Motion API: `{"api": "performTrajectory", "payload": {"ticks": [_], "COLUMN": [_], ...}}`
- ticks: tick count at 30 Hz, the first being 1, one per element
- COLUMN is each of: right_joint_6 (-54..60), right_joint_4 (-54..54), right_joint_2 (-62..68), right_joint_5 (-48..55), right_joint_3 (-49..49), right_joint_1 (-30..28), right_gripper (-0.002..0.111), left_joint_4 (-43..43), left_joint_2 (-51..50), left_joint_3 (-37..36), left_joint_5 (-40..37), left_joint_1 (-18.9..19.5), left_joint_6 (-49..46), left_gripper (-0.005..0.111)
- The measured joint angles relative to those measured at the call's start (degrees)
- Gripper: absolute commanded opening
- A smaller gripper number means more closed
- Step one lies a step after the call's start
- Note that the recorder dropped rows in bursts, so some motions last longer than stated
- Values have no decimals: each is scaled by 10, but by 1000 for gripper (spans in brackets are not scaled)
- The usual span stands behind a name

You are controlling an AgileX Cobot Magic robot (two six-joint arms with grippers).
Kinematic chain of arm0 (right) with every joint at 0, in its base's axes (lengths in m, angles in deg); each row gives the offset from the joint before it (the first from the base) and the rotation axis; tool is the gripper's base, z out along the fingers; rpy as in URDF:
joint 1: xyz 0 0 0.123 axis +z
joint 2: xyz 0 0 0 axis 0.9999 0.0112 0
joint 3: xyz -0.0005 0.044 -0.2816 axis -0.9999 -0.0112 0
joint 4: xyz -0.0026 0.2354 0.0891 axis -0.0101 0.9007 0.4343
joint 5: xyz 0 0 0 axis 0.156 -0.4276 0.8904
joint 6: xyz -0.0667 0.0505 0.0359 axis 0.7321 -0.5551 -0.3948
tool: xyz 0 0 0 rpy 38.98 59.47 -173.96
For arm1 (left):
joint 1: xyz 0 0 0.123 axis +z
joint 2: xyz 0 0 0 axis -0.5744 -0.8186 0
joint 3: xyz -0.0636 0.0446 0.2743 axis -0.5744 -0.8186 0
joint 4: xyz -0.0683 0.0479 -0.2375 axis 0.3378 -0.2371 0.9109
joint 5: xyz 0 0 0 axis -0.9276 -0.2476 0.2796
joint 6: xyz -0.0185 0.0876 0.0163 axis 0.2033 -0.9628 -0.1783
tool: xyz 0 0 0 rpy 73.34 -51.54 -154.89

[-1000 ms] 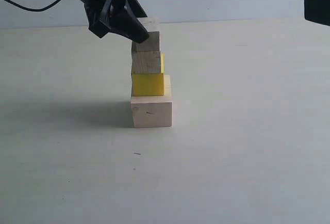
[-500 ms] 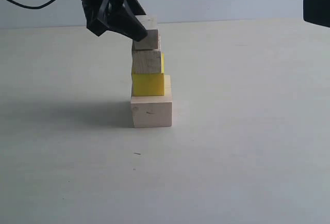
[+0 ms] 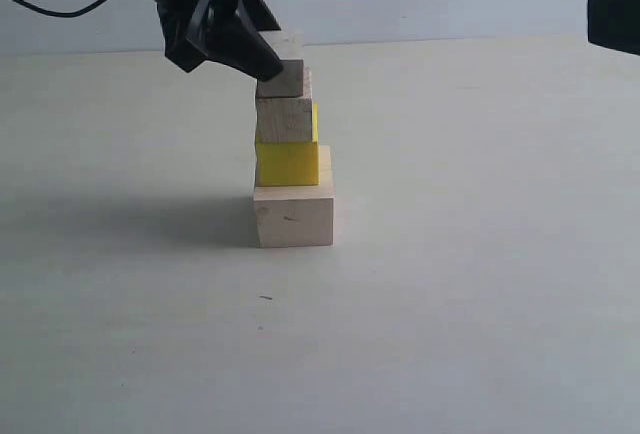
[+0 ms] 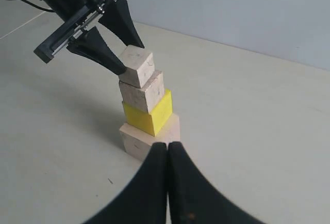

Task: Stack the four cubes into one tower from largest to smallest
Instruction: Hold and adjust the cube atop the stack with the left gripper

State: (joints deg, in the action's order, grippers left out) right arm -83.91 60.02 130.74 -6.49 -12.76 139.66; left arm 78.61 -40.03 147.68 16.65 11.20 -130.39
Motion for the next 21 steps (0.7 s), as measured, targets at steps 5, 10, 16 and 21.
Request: {"api": "performTrajectory", "payload": {"ticks": [5,10,16,21], "right_joint_6": [0,0,0,0], "right_joint_4": [0,0,0,0], "right_joint_2": [0,0,0,0], "right_joint_5": [0,0,0,0], "right_joint_3": [0,0,0,0], "right_joint_1": [0,0,0,0], "right_gripper": [0,0,0,0], "left_joint_4": [-1,-1,-1,-1], "left_joint_2": [0,0,0,0], "left_joint_3": [0,0,0,0], "left_joint_5": [0,0,0,0], "left_joint_1": [0,0,0,0], "left_joint_6": [-6,-6,-8,-7], "left_gripper": [0,0,0,0]}}
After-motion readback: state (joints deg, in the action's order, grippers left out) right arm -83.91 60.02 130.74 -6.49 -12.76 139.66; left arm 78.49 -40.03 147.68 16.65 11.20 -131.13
